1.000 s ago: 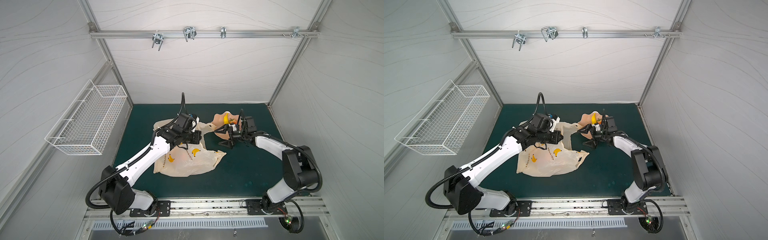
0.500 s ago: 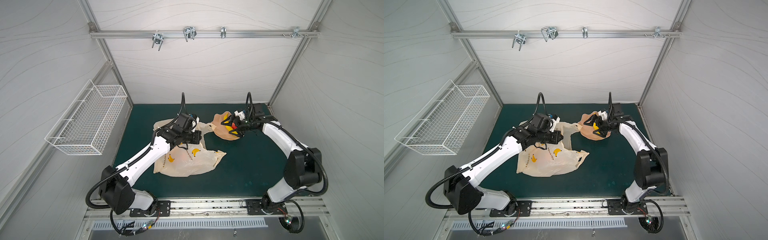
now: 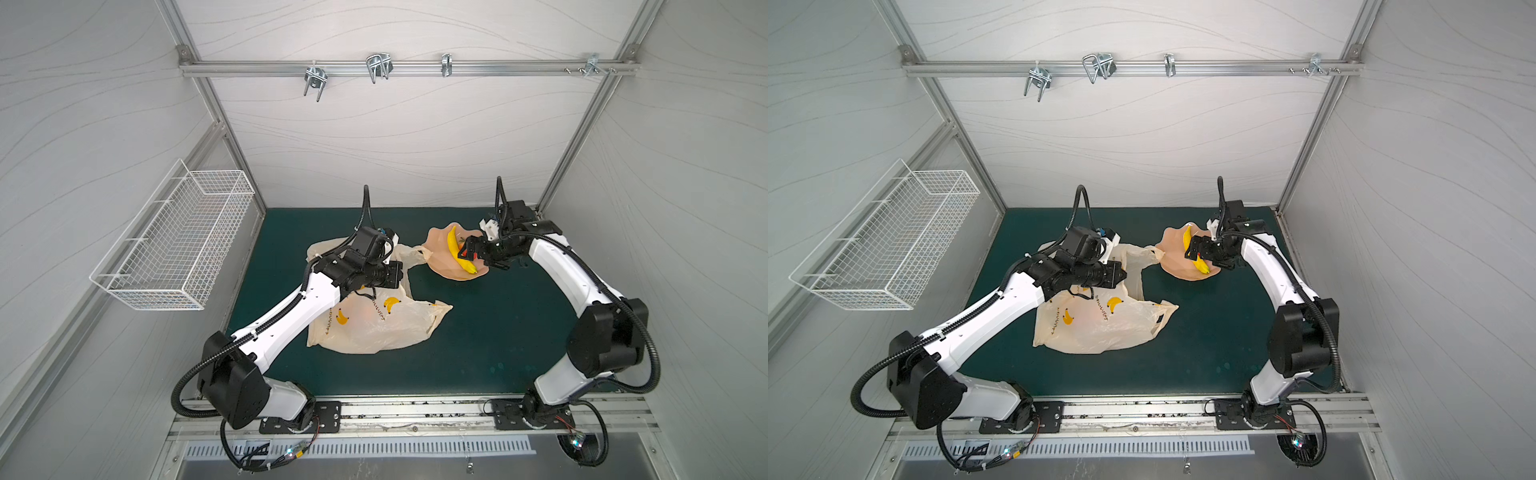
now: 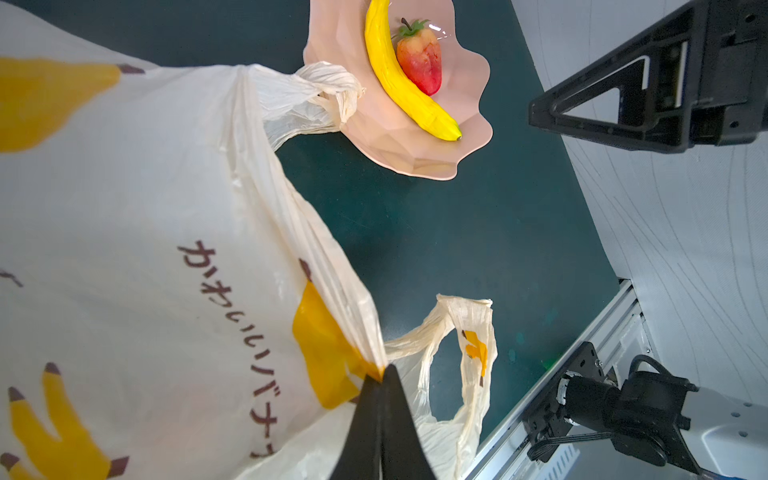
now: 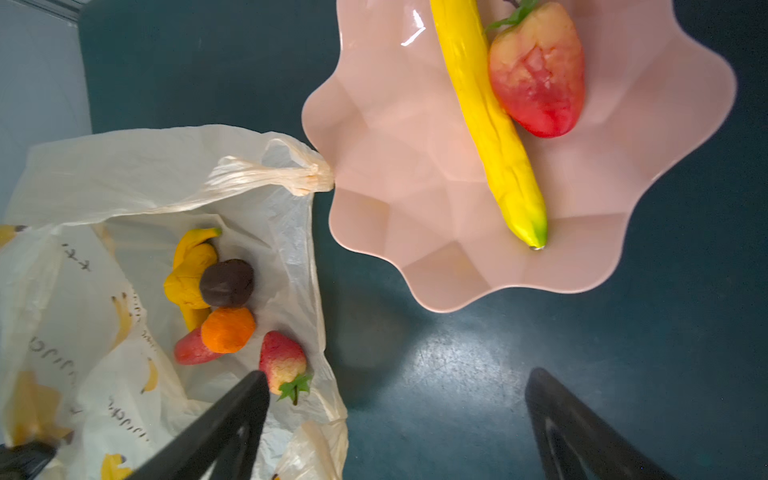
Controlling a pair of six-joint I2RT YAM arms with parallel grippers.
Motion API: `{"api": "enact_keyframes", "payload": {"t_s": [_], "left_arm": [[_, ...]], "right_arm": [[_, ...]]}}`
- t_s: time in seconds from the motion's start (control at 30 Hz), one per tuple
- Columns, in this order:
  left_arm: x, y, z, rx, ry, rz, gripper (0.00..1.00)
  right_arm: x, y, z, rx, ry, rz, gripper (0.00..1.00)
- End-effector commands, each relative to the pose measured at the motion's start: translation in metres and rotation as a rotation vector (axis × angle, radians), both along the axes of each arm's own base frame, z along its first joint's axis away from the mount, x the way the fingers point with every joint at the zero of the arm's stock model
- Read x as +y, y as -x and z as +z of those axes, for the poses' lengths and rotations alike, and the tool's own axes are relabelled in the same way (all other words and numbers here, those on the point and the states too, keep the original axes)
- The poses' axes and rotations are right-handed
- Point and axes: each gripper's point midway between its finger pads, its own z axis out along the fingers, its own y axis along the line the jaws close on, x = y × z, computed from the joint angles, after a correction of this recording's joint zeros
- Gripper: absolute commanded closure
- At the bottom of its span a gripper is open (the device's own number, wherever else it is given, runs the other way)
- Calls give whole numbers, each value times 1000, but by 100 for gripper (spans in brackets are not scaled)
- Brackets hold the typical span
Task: Place the fruits into the plastic bag
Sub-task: 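Move the open right gripper over the pink bowl above the banana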
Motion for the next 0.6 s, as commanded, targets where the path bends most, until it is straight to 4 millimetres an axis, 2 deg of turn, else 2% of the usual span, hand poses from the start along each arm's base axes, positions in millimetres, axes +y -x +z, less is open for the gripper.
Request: {"api": "enact_keyframes", "payload": {"t_s": [0.0, 0.33, 0.57], "left_arm": [[-5, -6, 15, -45, 22, -12, 100], [-5, -6, 15, -44, 16, -12, 100], [-4, -6, 15, -43, 13, -10, 100]], "right_arm": [[-11, 1, -2, -19, 81, 34, 3], [-8, -16, -21, -19, 100, 84, 10], [-10, -34, -41, 4, 119, 94, 22]]}}
